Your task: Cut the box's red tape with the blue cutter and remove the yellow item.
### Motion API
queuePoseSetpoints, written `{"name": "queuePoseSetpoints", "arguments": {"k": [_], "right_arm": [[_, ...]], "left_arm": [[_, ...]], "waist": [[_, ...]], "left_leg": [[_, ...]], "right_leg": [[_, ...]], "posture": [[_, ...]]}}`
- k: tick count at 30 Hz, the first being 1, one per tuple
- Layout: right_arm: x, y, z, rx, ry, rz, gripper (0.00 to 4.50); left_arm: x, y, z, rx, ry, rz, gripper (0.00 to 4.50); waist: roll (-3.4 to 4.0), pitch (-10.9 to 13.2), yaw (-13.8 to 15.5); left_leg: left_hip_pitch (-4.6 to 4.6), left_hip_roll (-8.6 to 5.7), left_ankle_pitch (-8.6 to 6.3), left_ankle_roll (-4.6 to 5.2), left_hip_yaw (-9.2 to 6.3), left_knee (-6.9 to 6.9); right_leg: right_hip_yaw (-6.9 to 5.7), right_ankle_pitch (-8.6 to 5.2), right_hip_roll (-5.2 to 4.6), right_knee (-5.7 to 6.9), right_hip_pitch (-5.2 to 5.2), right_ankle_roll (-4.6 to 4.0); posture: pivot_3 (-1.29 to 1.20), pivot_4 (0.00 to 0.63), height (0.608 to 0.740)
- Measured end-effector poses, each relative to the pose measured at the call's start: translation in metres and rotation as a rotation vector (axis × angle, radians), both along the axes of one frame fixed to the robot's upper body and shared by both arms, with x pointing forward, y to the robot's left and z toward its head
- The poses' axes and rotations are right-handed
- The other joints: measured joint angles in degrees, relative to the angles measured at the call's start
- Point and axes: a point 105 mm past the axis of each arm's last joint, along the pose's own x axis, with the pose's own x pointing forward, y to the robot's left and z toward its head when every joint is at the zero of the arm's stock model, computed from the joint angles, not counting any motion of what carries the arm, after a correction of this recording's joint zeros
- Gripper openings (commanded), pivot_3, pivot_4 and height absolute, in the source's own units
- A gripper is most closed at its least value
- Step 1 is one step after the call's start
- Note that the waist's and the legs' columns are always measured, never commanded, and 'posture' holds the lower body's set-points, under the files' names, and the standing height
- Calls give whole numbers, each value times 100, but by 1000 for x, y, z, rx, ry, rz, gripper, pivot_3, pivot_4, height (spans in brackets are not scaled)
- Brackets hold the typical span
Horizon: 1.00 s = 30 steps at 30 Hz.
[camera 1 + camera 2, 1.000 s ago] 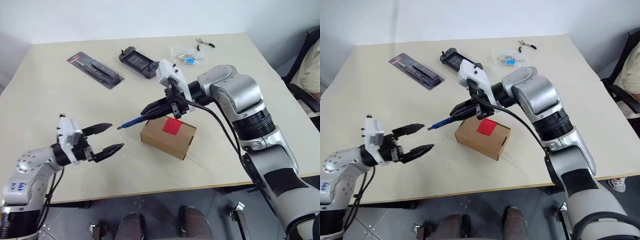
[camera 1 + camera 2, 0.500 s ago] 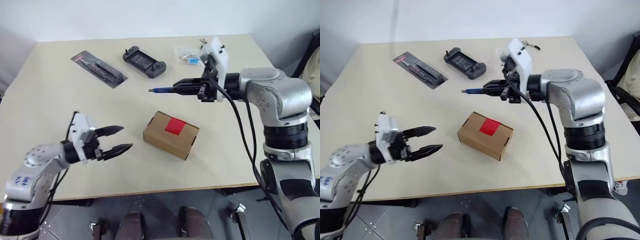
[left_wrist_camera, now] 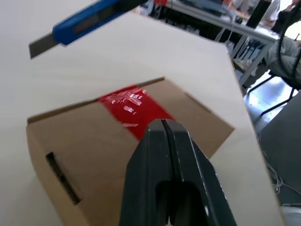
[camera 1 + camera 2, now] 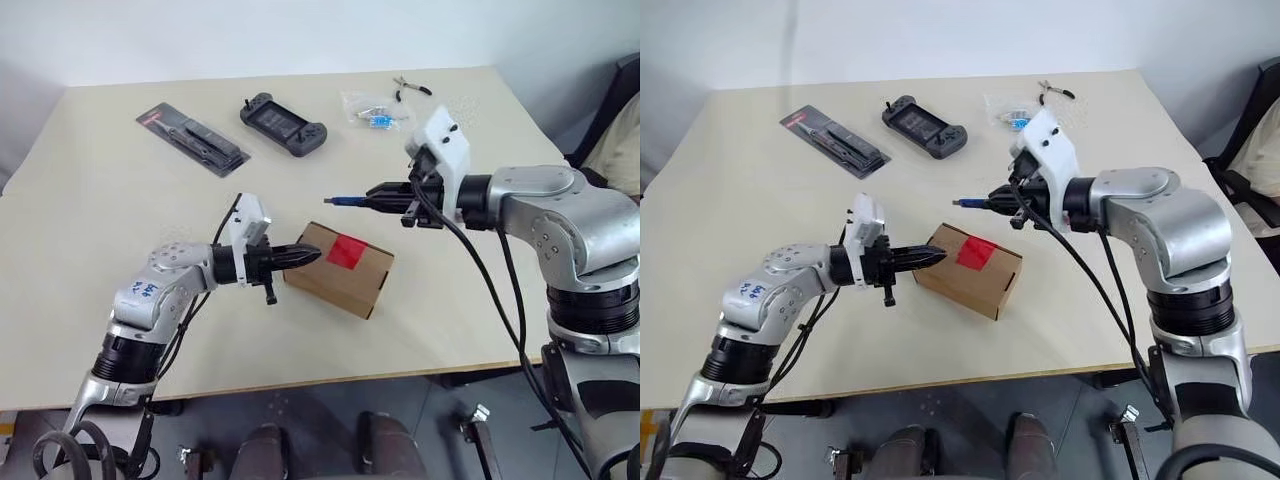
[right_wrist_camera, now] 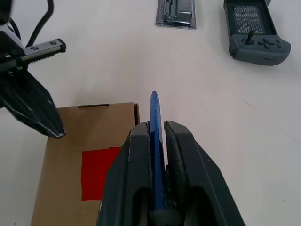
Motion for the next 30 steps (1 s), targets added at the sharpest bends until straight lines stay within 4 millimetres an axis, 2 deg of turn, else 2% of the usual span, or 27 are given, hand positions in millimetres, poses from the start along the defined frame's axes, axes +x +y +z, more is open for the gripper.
{"name": "queuePoseSetpoints", "arguments": {"k": [3,10,19,30], "right_arm": [[-2,5,-7,-24,7,14,156],[-1,10,-18,-48,14,39,156],[3,3,-26,-81,25,22,156],[3,-8,-33,-104,43,-10,156]], "left_arm": [[6,0,-10,35,43,14,0],[14,-7,-10,100,66,1,0],[18,-15,-9,194,24,-3,0],[23,-12,-7,297,-53,39,0]], "waist": [[-1,0,1],[-1,1,35],[-3,0,138],[-6,-3,139]], "left_leg": [[-1,0,0,0,0,3],[-2,0,-2,4,0,32],[1,0,-3,9,7,48],[9,0,-3,13,16,50]], "right_leg": [[0,0,0,0,0,0],[3,0,0,3,10,0],[12,0,0,7,16,0],[22,1,0,10,18,-1]], "posture": [[0,150,740],[0,150,740],[0,150,740],[0,150,740]]}}
